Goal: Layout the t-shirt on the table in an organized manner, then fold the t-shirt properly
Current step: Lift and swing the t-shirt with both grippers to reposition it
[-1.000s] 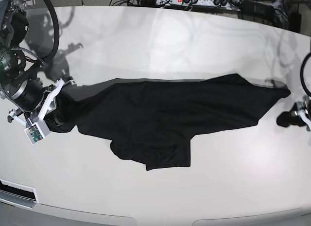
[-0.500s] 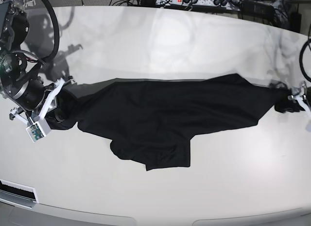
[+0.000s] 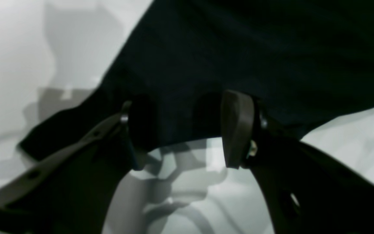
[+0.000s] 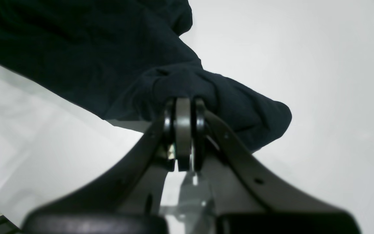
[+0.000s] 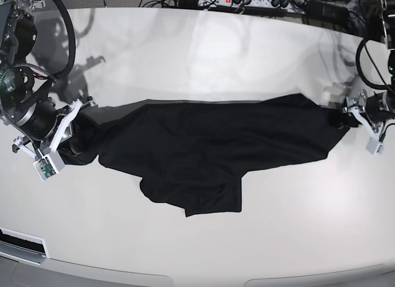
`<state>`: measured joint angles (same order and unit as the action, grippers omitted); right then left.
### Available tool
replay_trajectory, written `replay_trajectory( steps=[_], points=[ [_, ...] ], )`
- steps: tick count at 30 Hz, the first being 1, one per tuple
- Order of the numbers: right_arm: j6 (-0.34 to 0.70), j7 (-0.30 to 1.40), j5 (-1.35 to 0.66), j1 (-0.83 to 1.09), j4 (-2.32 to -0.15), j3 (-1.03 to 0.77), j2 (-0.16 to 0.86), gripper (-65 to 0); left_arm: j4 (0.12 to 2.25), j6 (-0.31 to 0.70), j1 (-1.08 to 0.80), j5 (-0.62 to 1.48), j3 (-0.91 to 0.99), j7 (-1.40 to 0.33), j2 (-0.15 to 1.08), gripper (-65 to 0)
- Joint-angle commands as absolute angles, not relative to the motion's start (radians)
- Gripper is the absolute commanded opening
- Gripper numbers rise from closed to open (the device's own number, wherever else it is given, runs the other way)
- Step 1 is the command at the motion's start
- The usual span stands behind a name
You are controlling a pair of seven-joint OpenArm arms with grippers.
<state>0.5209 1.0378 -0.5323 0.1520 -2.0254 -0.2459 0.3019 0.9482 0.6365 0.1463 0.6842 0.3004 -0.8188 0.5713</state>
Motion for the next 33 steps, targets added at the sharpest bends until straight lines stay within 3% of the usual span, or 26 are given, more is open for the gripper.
replay_trajectory(
  steps=[1,5,7,9,16,26,30,33],
  points=[
    [0.524,1.018,-0.546,0.138,-2.039,-0.253,0.313,-65.0,0.960,0.627,0.164,0.687,0.307,-0.806,0.584,-31.0],
    [0.524,1.019,-0.546,0.139,-2.039,-0.253,0.313,-65.0,0.960,0.593,0.164,0.652,0.307,-0.788,0.557,-32.3],
    [0.524,1.019,-0.546,0.139,-2.039,-0.253,0.313,-65.0,0.960,0.559,0.164,0.632,0.307,-0.783,0.548,-44.9],
    [0.524,1.018,-0.546,0.138,-2.039,-0.253,0.313,-65.0,0.960,0.523,0.165,0.633,0.307,-0.786,0.548,-65.0],
    [0.524,1.014,-0.546,0.138,-2.039,-0.253,0.313,-65.0,0.976,0.517,0.258,0.769,0.307,-0.938,0.609,-65.0],
    [0.497,0.972,-0.462,0.135,-2.039,-0.253,0.313,-65.0,1.064,0.698,0.427,1.268,0.307,-1.193,0.760,-65.0],
    [0.455,0.933,-0.414,0.121,-2.039,-0.253,0.314,-65.0,1.064,0.698,0.471,1.481,0.307,-1.298,0.798,-65.0],
    [0.425,0.935,-0.410,0.075,-2.039,-0.253,0.327,-65.0,1.064,0.698,0.517,1.484,0.307,-1.313,0.821,-65.0]
  ],
)
